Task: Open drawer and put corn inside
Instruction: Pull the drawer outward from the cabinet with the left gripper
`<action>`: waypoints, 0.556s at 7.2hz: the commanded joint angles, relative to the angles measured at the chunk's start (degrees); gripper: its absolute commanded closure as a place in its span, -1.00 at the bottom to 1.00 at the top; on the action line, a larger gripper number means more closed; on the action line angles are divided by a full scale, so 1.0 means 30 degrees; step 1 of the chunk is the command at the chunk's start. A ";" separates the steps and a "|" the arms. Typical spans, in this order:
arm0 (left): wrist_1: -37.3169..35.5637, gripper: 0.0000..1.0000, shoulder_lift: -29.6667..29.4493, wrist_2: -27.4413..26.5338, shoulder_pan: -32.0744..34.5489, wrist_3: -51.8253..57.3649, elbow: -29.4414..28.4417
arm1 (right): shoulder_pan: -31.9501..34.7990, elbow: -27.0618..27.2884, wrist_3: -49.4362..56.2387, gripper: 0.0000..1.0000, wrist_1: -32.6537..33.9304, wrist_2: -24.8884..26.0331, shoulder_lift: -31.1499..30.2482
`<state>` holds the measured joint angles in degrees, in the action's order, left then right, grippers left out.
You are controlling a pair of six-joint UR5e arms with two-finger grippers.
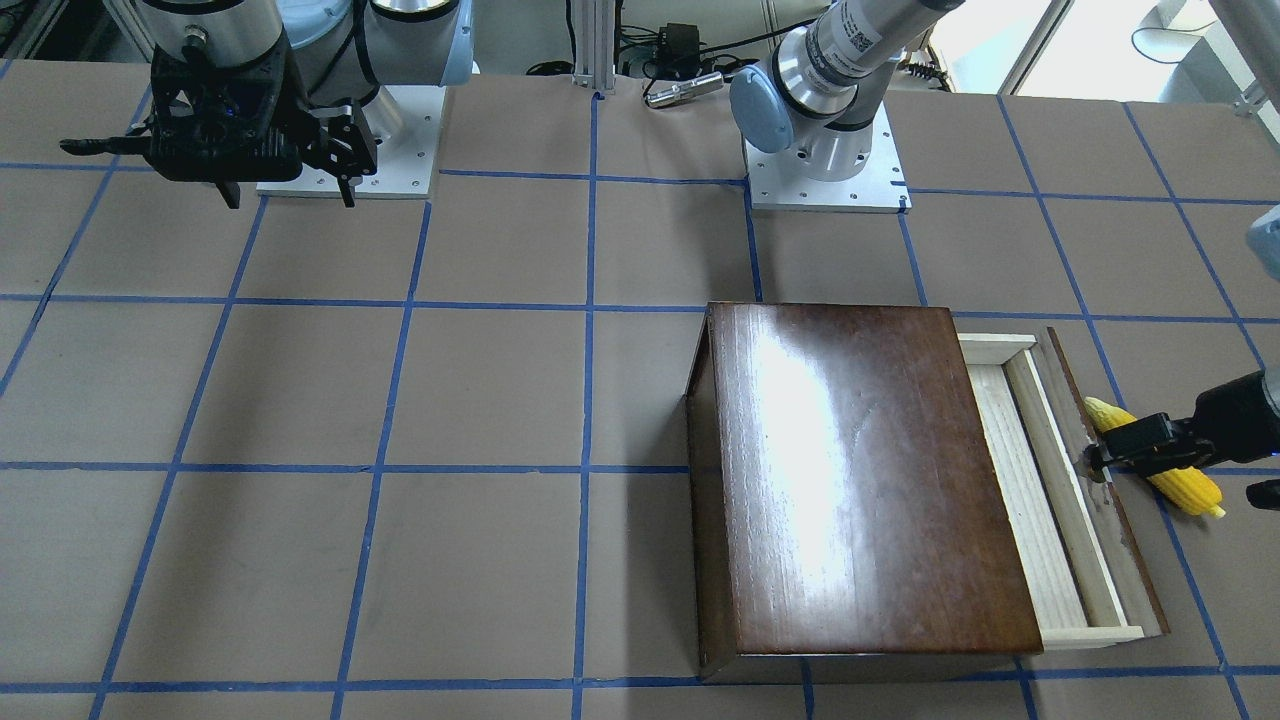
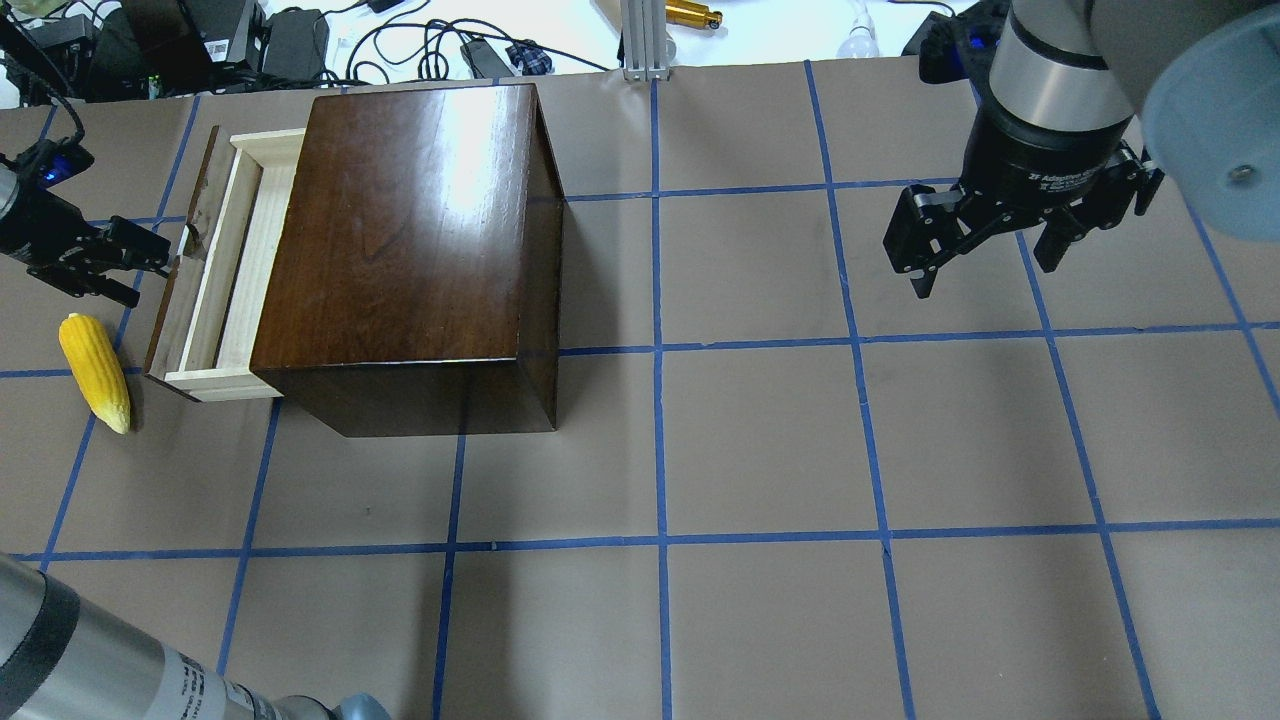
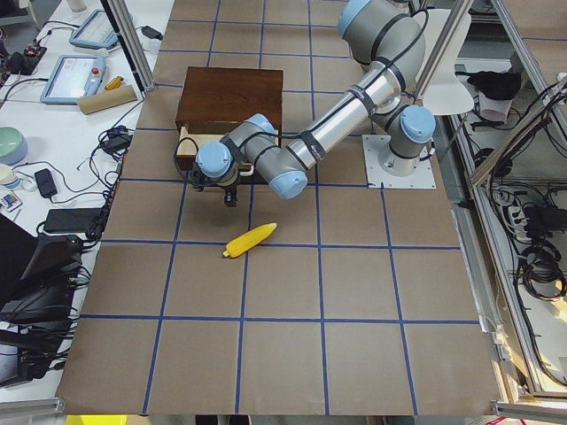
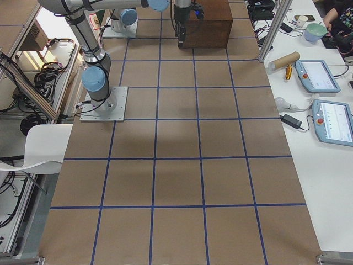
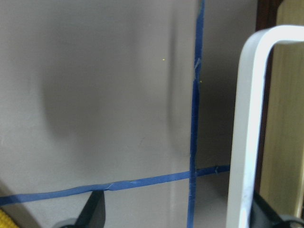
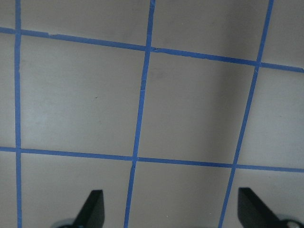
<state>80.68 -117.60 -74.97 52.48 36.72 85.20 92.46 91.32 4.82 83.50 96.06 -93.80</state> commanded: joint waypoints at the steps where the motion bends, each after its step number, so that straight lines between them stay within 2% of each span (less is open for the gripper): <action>1: 0.0000 -1.00 0.0000 0.0001 -0.0120 0.0092 -0.0069 | 0.0000 0.0000 0.0003 -1.00 0.0000 -0.0029 0.0008; 4: 0.0000 -1.00 0.0059 0.0030 -0.0500 0.0122 -0.0098 | 0.0000 0.0000 0.0003 -1.00 0.0000 0.0000 -0.0021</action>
<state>80.63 -117.50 -74.95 51.44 37.02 84.97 92.46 91.32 4.83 83.50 96.06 -93.82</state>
